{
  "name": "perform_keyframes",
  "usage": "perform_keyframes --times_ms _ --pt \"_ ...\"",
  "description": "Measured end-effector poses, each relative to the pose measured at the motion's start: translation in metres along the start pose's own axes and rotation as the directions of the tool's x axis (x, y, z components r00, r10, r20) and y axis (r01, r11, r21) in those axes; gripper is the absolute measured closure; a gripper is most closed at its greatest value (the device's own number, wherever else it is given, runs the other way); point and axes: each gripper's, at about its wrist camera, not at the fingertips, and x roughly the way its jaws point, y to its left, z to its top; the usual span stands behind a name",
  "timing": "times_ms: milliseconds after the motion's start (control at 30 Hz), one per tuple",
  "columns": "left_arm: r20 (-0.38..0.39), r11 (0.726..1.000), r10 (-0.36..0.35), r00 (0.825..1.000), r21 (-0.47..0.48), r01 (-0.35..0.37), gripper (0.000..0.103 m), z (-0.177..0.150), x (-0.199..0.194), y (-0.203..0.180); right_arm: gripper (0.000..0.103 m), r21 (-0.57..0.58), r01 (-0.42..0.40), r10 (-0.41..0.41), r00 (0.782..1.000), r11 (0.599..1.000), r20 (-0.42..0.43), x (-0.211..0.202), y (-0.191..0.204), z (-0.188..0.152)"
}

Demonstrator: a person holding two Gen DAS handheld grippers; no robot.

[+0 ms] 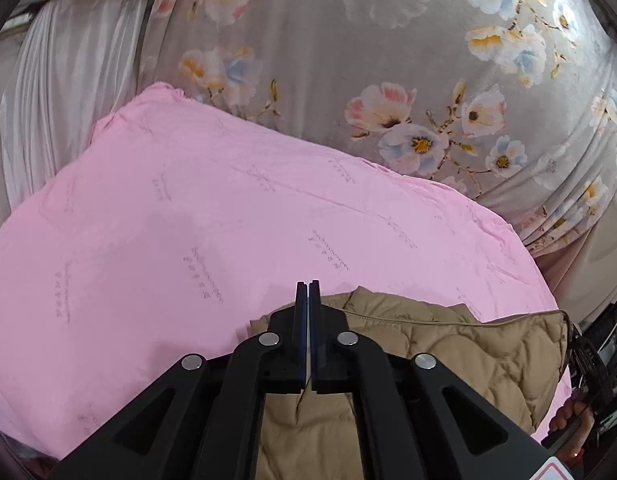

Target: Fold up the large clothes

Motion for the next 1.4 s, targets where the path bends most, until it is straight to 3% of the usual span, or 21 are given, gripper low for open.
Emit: perform_keyframes --times_ms 133,367,433,500,533,600,767,867,933,1000,1067,1133,1233,1300,1400 --pt "-0.122 0.996 -0.025 0.992 -0.090 0.014 0.090 -0.014 0.047 0.021 0.099 -0.012 0.021 -0.021 0.999 1.000 -0.024 0.014 -0.006 -0.007" --pt "-0.281 0.963 -0.110 0.953 -0.269 0.032 0.090 -0.034 0.136 0.046 0.099 -0.014 0.031 -0.032 0.998 0.999 -0.052 0.021 -0.013 -0.013" --pt "-0.296 0.964 -0.105 0.949 -0.266 0.024 0.090 -0.038 0.150 0.045 0.099 -0.018 0.033 -0.034 0.998 0.999 -0.059 0.022 -0.014 -0.015" --pt "-0.299 0.971 -0.094 0.950 -0.240 0.021 0.091 -0.039 0.155 0.041 0.099 -0.017 0.034 -0.035 0.997 0.999 -0.063 0.022 -0.014 -0.016" --pt "-0.301 0.975 -0.107 0.948 -0.218 0.041 0.099 -0.039 0.155 0.038 0.099 -0.019 0.035 -0.036 0.997 0.999 -0.064 0.023 -0.015 -0.015" --pt "-0.272 0.977 -0.151 0.950 -0.186 0.102 0.103 -0.037 0.146 0.028 0.099 -0.020 0.036 -0.037 0.997 0.999 -0.070 0.023 -0.017 -0.016" --pt "-0.113 0.991 -0.131 0.985 -0.045 0.127 0.103 -0.018 0.085 0.001 0.099 -0.025 0.020 -0.022 0.998 0.999 -0.061 0.015 -0.016 -0.016" --pt "-0.037 0.991 -0.132 0.991 -0.013 0.132 0.103 0.003 0.056 -0.006 0.099 -0.039 0.006 -0.008 0.998 0.999 -0.054 0.008 -0.014 -0.014" --pt "-0.037 0.991 -0.133 0.990 -0.012 0.132 0.103 0.011 0.051 -0.004 0.099 -0.049 0.007 -0.010 0.998 0.999 -0.055 0.007 -0.012 -0.014" --pt "-0.092 0.992 -0.125 0.988 -0.029 0.123 0.103 0.012 0.065 0.001 0.099 -0.050 0.009 -0.012 0.998 0.999 -0.060 0.008 -0.013 -0.016" --pt "-0.150 0.993 -0.106 0.983 -0.075 0.095 0.086 0.005 0.085 0.015 0.099 -0.039 0.009 -0.012 0.998 0.999 -0.068 0.009 -0.017 -0.018" --pt "-0.195 0.985 -0.138 0.971 -0.129 0.115 0.068 -0.002 0.105 0.030 0.099 -0.023 0.008 -0.010 0.997 1.000 -0.075 0.010 -0.021 -0.019" --pt "-0.250 0.974 -0.208 0.946 -0.144 0.176 0.065 -0.006 0.128 0.043 0.099 -0.021 0.008 -0.010 0.997 1.000 -0.082 0.012 -0.023 -0.020" --pt "-0.263 0.972 -0.223 0.939 -0.133 0.193 0.062 -0.008 0.137 0.048 0.099 -0.027 0.010 -0.012 0.996 1.000 -0.085 0.013 -0.023 -0.020" --pt "-0.300 0.962 -0.268 0.915 -0.132 0.238 0.049 -0.011 0.151 0.055 0.099 -0.029 0.014 -0.017 0.996 0.999 -0.090 0.016 -0.022 -0.022"
